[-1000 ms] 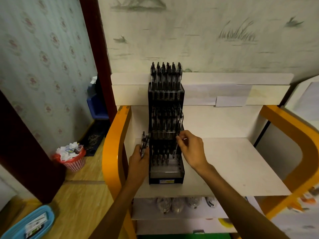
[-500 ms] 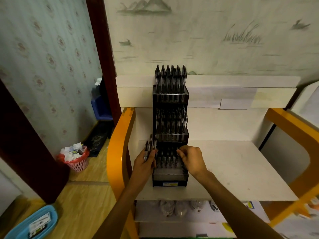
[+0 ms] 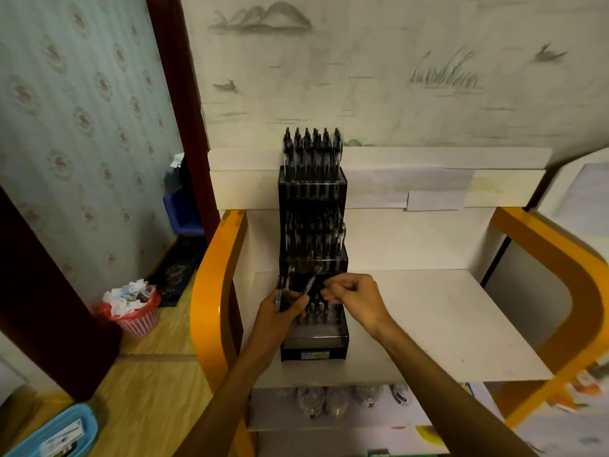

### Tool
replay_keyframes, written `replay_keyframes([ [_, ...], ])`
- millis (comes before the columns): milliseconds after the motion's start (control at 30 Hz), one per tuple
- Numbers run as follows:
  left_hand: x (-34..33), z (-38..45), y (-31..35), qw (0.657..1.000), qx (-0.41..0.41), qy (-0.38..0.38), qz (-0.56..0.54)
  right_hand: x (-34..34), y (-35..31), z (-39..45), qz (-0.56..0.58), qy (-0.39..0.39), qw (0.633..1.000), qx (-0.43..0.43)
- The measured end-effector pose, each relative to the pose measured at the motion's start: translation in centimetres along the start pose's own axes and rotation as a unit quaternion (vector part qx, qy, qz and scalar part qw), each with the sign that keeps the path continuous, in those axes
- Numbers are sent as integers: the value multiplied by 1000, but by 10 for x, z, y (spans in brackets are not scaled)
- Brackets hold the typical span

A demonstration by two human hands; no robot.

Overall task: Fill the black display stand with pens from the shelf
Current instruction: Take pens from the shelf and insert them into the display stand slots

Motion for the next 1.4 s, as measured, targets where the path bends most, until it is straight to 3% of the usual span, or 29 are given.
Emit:
replay_keyframes([
  [267, -15, 3, -3, 997, -22, -38, 56, 0, -9, -5, 89, -23, 996, 3],
  [467, 7, 6, -3, 990, -67, 12, 122, 17, -4, -1, 90, 20, 996, -1],
  [567, 18, 6, 3, 985, -107, 32, 129, 32, 0, 1, 21, 67, 997, 14],
  [667, 23, 6, 9, 983, -125, 45, 128, 42, -3, 1, -130, 120, 982, 61],
  [833, 32, 7, 7, 977, -119, 72, 161, 39, -6, 1, -243, 143, 954, 104],
  [1067, 29, 1, 18, 965, -191, 80, 160, 30, -1, -4, -301, 124, 939, 110],
  [1233, 27, 0, 15, 969, -178, 53, 162, 17, -4, 1, -334, 98, 932, 104],
  [1400, 28, 0, 14, 975, -168, 50, 139, 5, 16, 1, -372, 54, 926, 45],
])
Point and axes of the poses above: each hand's wrist, its own z-axis towards the middle knuckle, its own x-axis out of the back of the hand, y = z × x, the point moved 7 cm from there along z, towards the middle knuckle, and after that the axes turned 9 degrees about -z, right-handed, at the moved point
